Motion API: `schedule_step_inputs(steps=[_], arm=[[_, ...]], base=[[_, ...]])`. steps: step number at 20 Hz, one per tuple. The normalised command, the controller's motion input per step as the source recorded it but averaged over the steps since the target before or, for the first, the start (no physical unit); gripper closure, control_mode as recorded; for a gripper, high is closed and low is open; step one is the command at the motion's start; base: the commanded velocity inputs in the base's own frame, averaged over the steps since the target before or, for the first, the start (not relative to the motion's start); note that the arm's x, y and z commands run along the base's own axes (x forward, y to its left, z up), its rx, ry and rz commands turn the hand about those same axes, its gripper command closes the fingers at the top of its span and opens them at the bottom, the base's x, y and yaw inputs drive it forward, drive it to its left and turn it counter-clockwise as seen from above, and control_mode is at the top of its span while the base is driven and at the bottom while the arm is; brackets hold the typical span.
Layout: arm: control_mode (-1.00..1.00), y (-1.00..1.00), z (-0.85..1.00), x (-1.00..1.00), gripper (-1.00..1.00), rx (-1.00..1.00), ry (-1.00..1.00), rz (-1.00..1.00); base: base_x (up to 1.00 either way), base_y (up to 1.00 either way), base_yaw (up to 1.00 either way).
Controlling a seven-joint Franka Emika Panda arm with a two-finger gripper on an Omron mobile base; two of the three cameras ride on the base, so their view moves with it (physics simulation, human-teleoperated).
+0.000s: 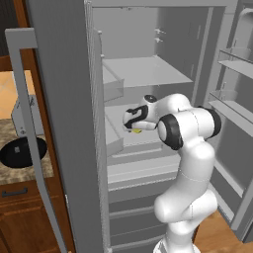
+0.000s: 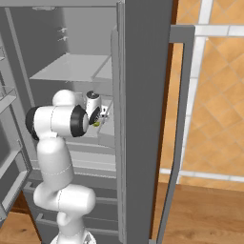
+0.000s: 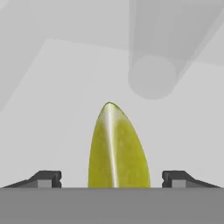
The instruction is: Grab a lemon wedge from the fridge and one ice cube from the ice bowl, and put them in the glass of lemonade.
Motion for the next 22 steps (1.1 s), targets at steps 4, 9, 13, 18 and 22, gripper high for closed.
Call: schedule_step_inputs(steps=[4,9,13,18,22], arm=[[-1.0,0.05,0.0,0.0,1.0,0.0,0.02,0.01],[-1.0,0.0,0.0,0.01,1.0,0.0,0.0,0.02],[-1.0,0.0,0.25,-0.25,1.0,0.0,0.01,0.02],[-1.0,0.02,0.67,-0.96,1.0,0.0,0.0,0.0],[-1.0,0.0,0.51,-0.87,1.0,0.0,0.0,0.0]], base=[[0.0,0.0,0.0],[0.0,0.0,0.0],[0.0,0.0,0.0],[0.0,0.0,0.0],[0.0,0.0,0.0]])
